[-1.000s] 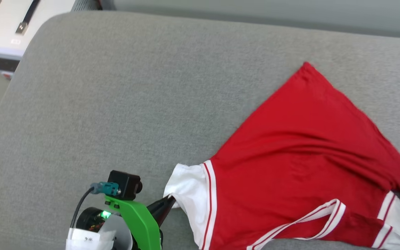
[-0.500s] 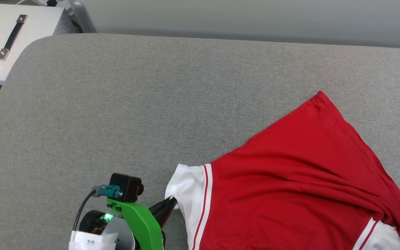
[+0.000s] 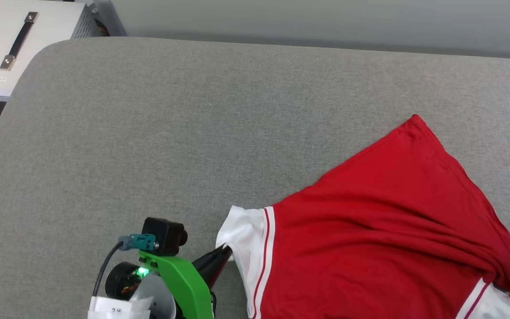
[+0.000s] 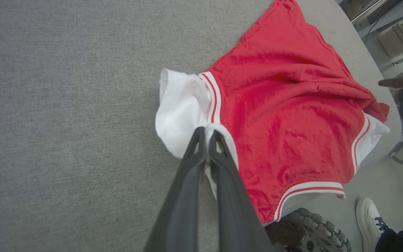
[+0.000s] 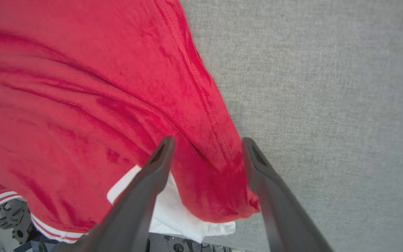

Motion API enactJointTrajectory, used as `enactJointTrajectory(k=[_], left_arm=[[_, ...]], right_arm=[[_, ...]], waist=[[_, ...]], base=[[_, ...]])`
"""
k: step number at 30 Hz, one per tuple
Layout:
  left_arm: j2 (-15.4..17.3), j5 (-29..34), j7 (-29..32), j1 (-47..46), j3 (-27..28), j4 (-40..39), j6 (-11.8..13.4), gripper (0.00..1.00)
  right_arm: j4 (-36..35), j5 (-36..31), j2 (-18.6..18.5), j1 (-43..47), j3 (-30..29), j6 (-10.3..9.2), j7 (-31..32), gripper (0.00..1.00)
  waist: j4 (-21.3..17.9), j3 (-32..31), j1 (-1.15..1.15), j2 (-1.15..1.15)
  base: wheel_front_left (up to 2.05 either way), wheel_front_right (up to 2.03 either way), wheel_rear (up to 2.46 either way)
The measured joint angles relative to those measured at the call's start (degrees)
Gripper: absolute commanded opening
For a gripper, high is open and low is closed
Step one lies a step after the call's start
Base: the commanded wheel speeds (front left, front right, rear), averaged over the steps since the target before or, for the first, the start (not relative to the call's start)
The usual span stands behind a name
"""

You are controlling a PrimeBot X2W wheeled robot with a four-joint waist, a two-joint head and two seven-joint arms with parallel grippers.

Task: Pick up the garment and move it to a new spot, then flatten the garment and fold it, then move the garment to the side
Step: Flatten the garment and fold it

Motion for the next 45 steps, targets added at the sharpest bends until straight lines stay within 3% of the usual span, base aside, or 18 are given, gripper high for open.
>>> enactJointTrajectory(k=[6,12,21,28,38,39,40,41,45], left_arm=[[-0.32,1.23,0.0,-1.63,-0.3,-1.85,0.0,0.0],[-1.45,2.31,-0.09,-3.23,-1.0,-3.22,-0.19,0.0],[-4.44,4.71,-0.77,-7.35,-1.86,-3.01,-2.25,0.0],[-5.58,4.81,-1.29,-8.61,-2.19,-3.3,-2.85,0.0],[-6.49,4.94,-2.11,-9.16,-2.22,-3.32,-3.26,0.0],[-6.55,4.94,-2.12,-9.21,-2.23,-3.28,-3.32,0.0],[-6.66,4.91,-2.29,-9.27,-2.21,-3.27,-3.36,0.0],[-6.79,4.76,-2.55,-9.27,-2.15,-3.27,-3.38,0.0],[-6.81,4.65,-2.63,-9.27,-2.02,-3.03,-3.43,0.0]], right_arm=[[-5.36,0.01,-0.02,-8.03,1.14,0.0,6.62,1.0],[-5.65,-1.59,-0.05,-18.17,3.42,0.0,11.72,1.0],[2.85,-7.27,-0.02,-32.21,7.35,0.0,15.06,1.0],[8.01,-8.99,-1.43,-34.65,10.65,0.0,16.17,1.0],[9.43,-9.17,-3.78,-34.67,11.94,0.0,16.59,1.0],[9.54,-9.12,-3.78,-34.66,11.84,0.0,16.75,0.5],[9.65,-9.01,-3.78,-34.63,11.6,0.0,17.11,0.2],[9.64,-8.86,-3.79,-34.59,11.45,0.0,17.27,0.0],[9.59,-8.62,-3.93,-34.17,11.25,0.0,16.14,0.0]], waist=[[1.86,2.24,0.0,0.0],[4.48,5.62,0.0,0.0],[10.7,12.55,0.0,0.0],[14.27,15.6,0.01,0.0],[16.34,17.99,0.0,0.0],[16.44,18.07,0.0,0.0],[16.55,18.16,0.0,0.0],[16.65,18.21,0.0,0.0],[16.61,17.82,0.01,0.0]], base=[[0.0,0.0,0.0],[0.0,0.0,0.0],[0.0,0.0,0.0],[0.0,0.0,0.0],[0.0,0.0,0.0],[0.0,0.0,0.0],[0.0,0.0,0.0],[0.0,0.0,0.0],[0.0,0.0,0.0]])
